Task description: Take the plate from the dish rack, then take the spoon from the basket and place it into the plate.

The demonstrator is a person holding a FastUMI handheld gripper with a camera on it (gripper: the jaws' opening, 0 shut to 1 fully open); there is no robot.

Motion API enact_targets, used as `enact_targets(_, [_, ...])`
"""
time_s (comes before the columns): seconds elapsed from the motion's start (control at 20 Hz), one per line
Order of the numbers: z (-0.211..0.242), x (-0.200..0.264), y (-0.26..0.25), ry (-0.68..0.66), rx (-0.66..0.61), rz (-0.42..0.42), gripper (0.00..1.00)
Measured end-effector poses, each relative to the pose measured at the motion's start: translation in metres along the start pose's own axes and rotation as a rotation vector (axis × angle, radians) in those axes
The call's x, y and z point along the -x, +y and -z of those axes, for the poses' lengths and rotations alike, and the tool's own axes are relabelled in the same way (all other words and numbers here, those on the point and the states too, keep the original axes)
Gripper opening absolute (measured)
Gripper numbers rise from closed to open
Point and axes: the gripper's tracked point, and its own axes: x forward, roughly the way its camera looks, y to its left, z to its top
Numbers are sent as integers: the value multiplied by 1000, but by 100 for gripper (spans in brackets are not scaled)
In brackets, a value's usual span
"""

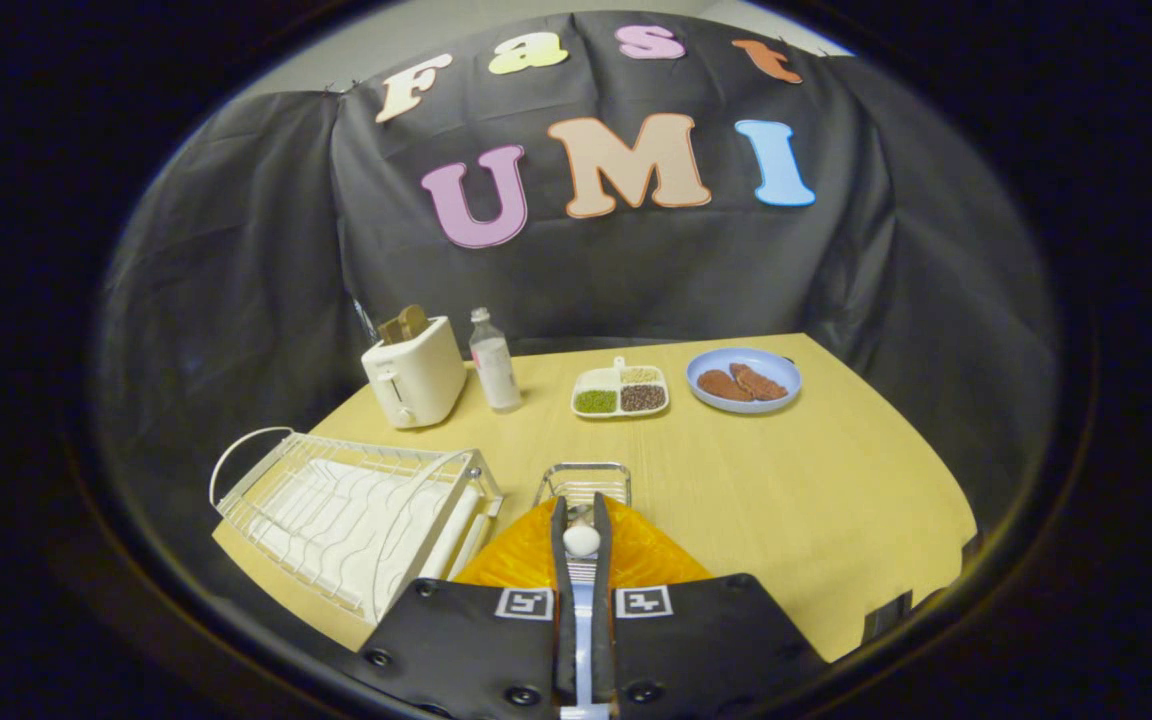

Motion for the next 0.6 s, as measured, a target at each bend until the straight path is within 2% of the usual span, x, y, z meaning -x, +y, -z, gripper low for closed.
enact_targets(0.3, [-21,43,8,-28,-4,-19,8])
enact_targets(0.6, [-16,79,14,-34,-14,-41,8])
